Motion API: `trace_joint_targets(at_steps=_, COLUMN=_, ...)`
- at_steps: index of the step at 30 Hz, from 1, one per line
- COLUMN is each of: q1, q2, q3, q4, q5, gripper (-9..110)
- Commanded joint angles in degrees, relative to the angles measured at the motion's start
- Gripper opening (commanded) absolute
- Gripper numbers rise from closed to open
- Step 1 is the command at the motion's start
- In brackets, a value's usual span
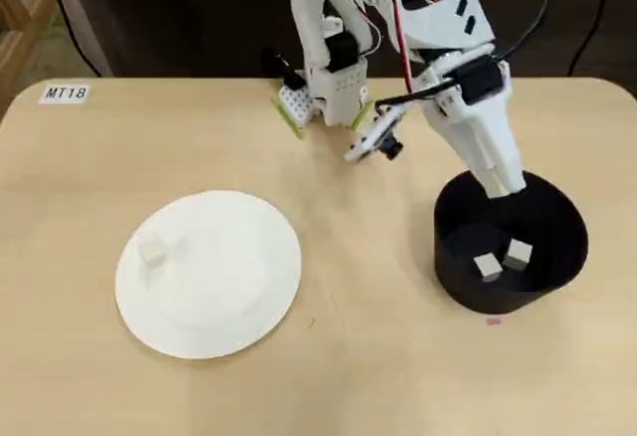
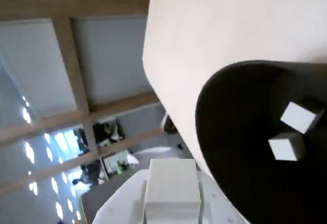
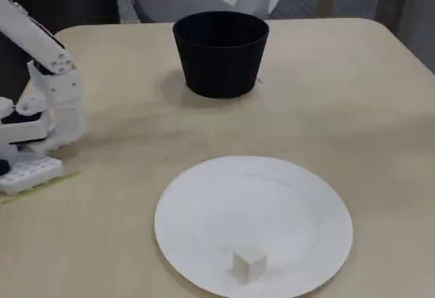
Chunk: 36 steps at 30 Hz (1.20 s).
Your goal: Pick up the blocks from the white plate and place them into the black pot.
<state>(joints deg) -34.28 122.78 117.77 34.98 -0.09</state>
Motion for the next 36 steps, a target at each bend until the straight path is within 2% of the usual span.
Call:
trace_joint_targets(at_steps=1, q1=-1.8, q2=-1.7, q3=0.4, q4=-3.3, q5=-1.1, gripper=-2)
trace_joint_targets(at_steps=9, q1=-3.1, q2=-3.3, q3=4.1, q4=-7.6, q5=-0.2, gripper=-2)
trace_joint_targets(at_steps=10, q1=-3.2, q2=-3.5, q3=4.1, q4=-7.5, q5=-0.4, gripper=1)
trace_joint_targets(at_steps=13, q1=-3.4, q2=-3.5, q3=4.2, q4=-6.7, q5=-1.9, gripper=24)
trace_joint_targets(at_steps=15, q1=-3.3, q2=-3.3, q3=4.2, q4=-6.3, q5=-2.0, gripper=26)
trace_joint_targets(at_steps=22, q1=-2.0, q2=-2.2, q3=4.2, q4=-5.4, q5=-2.0, gripper=22)
trace_joint_targets(at_steps=27, q1=2.5, q2=1.5, q3=4.2, q4=-2.1, q5=-1.1, gripper=-2)
trace_joint_targets(at_steps=32, q1=14.2, q2=9.1, q3=4.1, q4=6.2, q5=-0.8, gripper=-2)
trace_joint_targets(at_steps=36, q1=29.3, q2=12.8, q3=3.4, q4=12.8, q5=1.9, gripper=-2)
